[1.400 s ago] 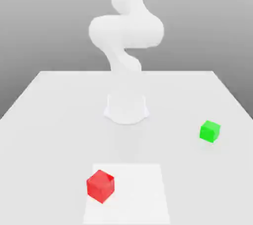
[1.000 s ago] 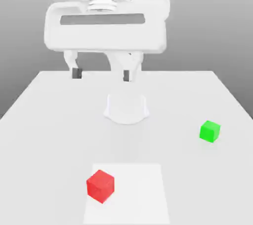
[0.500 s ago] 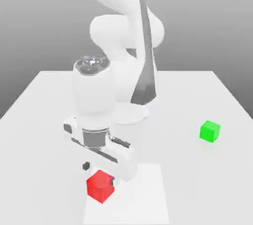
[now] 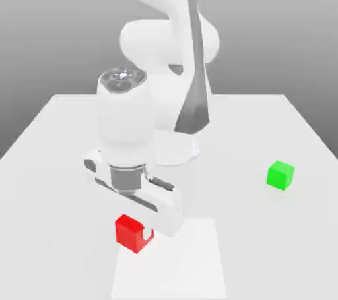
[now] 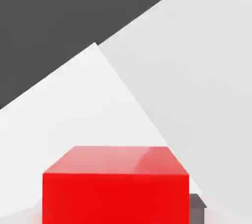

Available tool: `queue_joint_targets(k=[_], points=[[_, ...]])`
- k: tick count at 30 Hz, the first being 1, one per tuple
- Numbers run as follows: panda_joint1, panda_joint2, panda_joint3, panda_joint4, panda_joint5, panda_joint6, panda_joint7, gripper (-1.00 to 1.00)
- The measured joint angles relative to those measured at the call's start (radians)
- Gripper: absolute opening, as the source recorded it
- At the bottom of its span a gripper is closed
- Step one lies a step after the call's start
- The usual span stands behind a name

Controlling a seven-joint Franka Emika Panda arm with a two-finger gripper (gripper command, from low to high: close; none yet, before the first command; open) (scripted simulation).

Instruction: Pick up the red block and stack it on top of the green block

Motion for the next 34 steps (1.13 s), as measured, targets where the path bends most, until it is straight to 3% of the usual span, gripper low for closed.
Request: queue_joint_targets(k=[17,23,29,33,34], points=[[0.724,-0.33,0.38,-0.226,0.265,-0.092,-0.258,-1.0],[0.674,-0.254,0.471,-0.239,0.125,-0.021,-0.168,-1.0],[0.59,-0.128,0.507,-0.236,-0.058,0.092,-0.043,-1.0],[0.58,-0.047,0.5,-0.238,-0.124,0.178,0.003,-1.0],[0.574,-0.032,0.502,-0.24,-0.124,0.196,0.003,1.0]])
